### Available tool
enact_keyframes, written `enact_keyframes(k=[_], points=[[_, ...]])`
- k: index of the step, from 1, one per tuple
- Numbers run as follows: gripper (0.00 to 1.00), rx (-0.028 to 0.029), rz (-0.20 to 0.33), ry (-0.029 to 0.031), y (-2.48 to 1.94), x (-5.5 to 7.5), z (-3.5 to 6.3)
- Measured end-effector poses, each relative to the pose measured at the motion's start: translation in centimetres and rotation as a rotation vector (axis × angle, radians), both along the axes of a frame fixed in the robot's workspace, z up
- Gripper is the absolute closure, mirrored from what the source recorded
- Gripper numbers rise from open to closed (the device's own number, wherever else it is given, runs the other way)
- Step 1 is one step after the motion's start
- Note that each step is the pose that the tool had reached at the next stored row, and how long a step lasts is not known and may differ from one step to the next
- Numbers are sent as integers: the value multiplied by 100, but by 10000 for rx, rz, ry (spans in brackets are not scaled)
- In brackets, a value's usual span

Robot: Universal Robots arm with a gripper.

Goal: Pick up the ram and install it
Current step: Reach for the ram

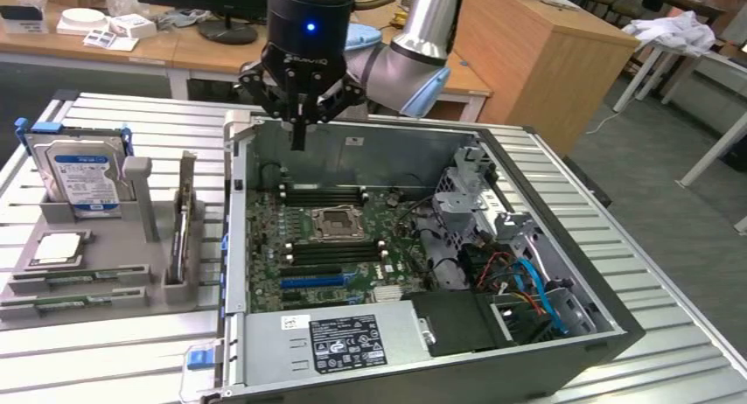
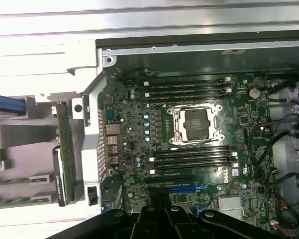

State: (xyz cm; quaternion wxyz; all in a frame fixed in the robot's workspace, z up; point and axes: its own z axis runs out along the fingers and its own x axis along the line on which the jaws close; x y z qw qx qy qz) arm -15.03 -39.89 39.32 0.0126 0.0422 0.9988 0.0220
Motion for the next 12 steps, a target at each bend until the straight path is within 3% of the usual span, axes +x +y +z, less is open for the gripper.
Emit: enact_keyframes(k=[12], points=[[89,0,-78,-1,0,-379,-1]])
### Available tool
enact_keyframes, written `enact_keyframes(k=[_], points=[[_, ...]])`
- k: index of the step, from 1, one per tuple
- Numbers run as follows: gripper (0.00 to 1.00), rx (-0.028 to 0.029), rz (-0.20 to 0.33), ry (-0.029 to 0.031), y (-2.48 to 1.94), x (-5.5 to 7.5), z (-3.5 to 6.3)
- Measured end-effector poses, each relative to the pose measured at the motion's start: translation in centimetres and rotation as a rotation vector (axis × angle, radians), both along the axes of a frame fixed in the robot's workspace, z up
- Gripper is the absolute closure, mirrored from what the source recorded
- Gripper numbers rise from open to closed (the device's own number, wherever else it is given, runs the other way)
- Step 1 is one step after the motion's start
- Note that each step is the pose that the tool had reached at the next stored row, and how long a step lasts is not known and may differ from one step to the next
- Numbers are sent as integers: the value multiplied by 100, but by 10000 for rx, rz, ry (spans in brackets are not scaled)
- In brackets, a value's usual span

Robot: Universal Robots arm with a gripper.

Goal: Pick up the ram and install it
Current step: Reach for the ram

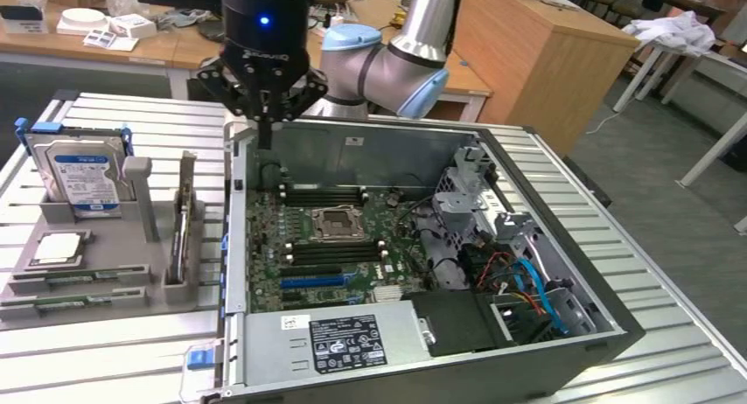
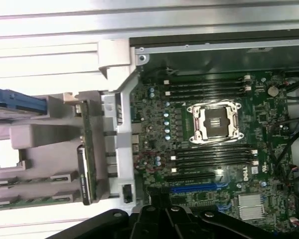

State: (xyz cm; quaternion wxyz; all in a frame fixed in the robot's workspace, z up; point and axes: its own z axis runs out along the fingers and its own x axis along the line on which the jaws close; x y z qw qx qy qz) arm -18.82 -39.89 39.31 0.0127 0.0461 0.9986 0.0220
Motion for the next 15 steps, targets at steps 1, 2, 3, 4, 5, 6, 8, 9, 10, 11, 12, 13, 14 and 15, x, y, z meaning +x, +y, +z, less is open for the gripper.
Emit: enact_keyframes(k=[1,2,3,4,5,6,8,9,10,11,12,13,14,15], points=[[89,0,-5,0,0,-28,0],[89,-1,-10,1,0,-57,0],[89,-1,-16,1,0,-89,0],[89,-1,-22,0,0,-121,-1],[89,-1,-27,1,0,-152,0],[89,0,-33,0,0,-182,-1],[89,0,-45,0,0,-246,-1],[89,-1,-51,0,0,-280,-2],[89,0,-56,0,0,-311,-2],[89,0,-61,0,0,-343,-2],[89,-1,-67,1,0,-376,-2],[89,0,-74,0,0,-409,-2],[89,0,-81,1,0,-446,-3],[89,0,-86,0,0,-476,-3]])
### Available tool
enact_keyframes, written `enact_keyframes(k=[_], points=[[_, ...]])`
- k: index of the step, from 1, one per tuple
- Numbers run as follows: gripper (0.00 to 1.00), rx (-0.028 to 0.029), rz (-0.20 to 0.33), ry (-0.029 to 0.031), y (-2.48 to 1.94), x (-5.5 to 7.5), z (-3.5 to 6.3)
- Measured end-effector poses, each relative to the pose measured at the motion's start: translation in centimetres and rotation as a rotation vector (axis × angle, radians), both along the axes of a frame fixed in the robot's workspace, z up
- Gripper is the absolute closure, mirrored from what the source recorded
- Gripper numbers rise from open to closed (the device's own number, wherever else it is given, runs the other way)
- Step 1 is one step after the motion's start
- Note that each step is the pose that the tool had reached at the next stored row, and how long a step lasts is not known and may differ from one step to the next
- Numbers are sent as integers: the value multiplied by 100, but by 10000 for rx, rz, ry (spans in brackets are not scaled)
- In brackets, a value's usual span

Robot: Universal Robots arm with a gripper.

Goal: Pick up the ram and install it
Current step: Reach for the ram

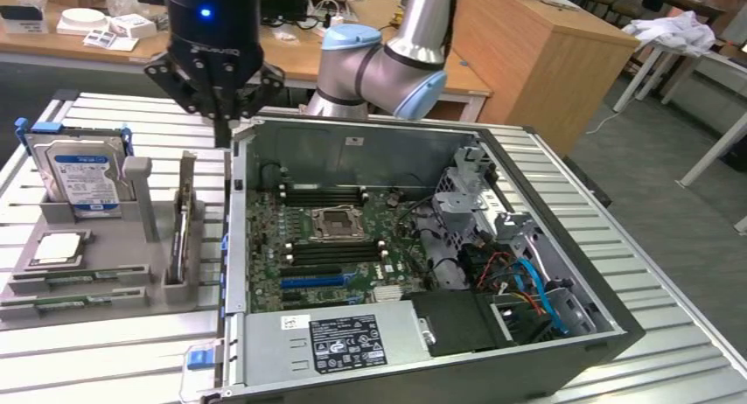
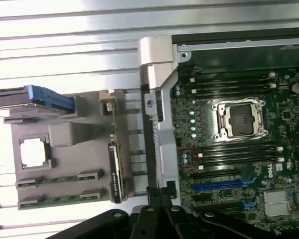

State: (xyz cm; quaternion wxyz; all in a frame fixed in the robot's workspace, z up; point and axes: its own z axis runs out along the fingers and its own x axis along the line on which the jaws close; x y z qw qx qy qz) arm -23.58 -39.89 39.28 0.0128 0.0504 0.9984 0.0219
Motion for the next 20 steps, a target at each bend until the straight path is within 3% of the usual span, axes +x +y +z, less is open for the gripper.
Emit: enact_keyframes(k=[20], points=[[89,0,-53,1,0,-551,-7]])
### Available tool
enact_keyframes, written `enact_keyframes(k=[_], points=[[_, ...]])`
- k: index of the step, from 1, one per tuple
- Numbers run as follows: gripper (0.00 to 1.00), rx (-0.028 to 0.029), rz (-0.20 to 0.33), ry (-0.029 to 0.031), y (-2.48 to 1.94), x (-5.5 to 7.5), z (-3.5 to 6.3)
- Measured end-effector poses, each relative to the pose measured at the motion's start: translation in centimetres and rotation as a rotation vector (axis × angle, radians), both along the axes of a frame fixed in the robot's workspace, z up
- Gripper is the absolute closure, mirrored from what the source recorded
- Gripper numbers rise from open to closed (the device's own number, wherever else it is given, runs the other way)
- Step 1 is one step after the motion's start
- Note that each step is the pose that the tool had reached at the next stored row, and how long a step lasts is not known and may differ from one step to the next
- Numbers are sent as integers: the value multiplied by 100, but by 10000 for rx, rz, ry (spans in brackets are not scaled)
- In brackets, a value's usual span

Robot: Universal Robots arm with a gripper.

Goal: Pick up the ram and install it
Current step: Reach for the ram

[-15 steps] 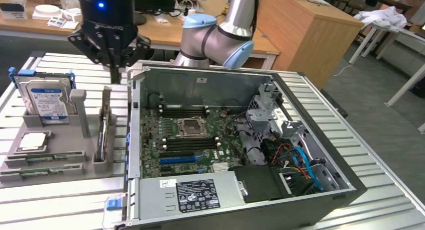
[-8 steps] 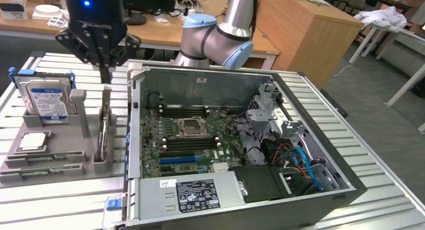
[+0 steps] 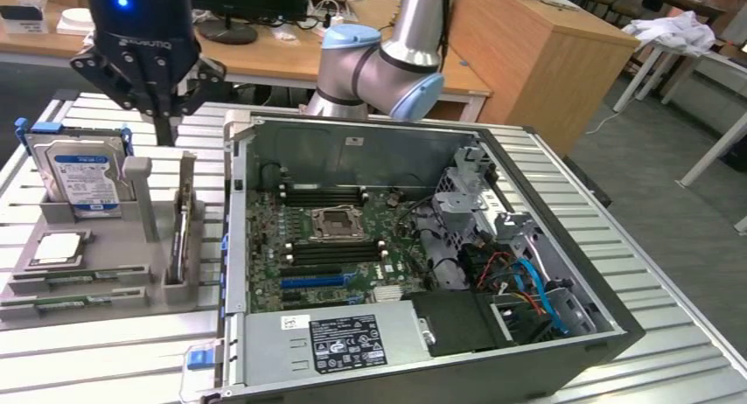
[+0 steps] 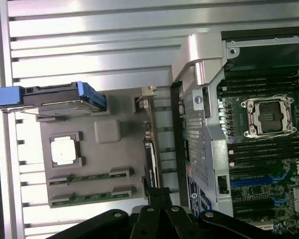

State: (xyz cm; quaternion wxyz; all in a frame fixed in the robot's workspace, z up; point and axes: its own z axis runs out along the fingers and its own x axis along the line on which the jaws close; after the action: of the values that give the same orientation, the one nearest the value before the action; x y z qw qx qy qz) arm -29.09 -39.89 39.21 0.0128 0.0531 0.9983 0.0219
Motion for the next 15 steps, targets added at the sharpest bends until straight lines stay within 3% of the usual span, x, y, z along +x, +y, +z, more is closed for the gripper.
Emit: enact_keyframes(k=[15], points=[[89,-1,-9,0,0,-430,-9]])
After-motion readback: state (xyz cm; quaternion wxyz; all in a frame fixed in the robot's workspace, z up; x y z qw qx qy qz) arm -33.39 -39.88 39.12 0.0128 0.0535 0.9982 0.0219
